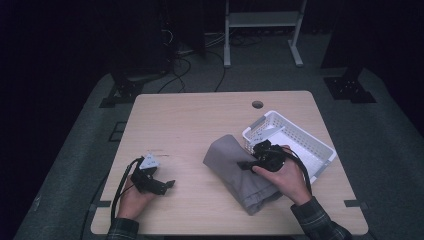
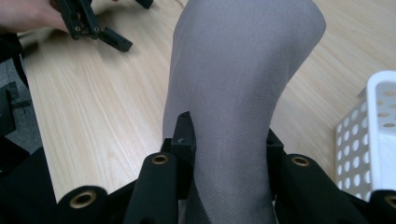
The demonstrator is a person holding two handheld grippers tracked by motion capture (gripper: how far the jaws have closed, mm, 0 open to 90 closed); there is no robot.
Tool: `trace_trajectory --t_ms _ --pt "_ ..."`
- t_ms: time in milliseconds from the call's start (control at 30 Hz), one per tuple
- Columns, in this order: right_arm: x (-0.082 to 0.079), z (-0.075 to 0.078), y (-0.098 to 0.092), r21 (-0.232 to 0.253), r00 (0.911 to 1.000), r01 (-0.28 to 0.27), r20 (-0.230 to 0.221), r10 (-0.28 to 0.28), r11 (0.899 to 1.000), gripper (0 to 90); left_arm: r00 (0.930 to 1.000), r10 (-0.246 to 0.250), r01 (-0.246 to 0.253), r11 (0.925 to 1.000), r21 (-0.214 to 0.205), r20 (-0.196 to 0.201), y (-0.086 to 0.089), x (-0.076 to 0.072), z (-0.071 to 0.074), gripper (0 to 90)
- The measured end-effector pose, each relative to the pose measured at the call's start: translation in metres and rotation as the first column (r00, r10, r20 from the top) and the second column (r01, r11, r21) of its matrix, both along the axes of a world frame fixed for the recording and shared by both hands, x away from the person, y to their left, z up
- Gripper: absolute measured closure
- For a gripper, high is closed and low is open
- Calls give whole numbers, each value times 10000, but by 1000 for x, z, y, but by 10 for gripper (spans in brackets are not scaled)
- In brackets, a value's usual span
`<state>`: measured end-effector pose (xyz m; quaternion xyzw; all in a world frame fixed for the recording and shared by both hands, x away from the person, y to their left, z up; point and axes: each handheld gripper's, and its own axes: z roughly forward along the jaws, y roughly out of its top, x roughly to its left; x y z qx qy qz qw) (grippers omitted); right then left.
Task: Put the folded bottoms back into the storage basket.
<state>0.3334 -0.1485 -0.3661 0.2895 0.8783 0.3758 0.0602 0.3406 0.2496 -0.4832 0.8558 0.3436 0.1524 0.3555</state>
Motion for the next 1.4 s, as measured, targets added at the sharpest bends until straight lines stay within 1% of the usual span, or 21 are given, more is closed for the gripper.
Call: trace_trajectory --t_ms 100,333,533,700,867,1200,1400 --pt "2 6 -1 -46 9999 2 104 -2 10000 677 10000 -7 7 10000 8 -16 0 0 0 0" --pt "7 21 -6 32 9995 112 294 -113 9999 677 10000 -13 13 10000 10 -7 0 0 0 0" --pt "10 34 -15 115 9988 226 442 -231 9997 677 10000 7 -7 10000 -21 27 0 0 0 0" --pt "12 47 -23 64 9977 351 575 -354 9994 677 10000 17 -17 10000 -35 48 0 0 0 0" --pt "14 57 -32 119 9967 436 675 -443 9990 677 10000 14 -13 10000 -37 50 0 0 0 0" --pt "21 76 -47 -32 9946 651 808 -646 9979 677 10000 20 -19 10000 -37 47 0 0 0 0" --pt "27 83 -57 -197 9931 797 873 -777 9966 677 10000 11 -11 10000 -28 24 0 0 0 0"
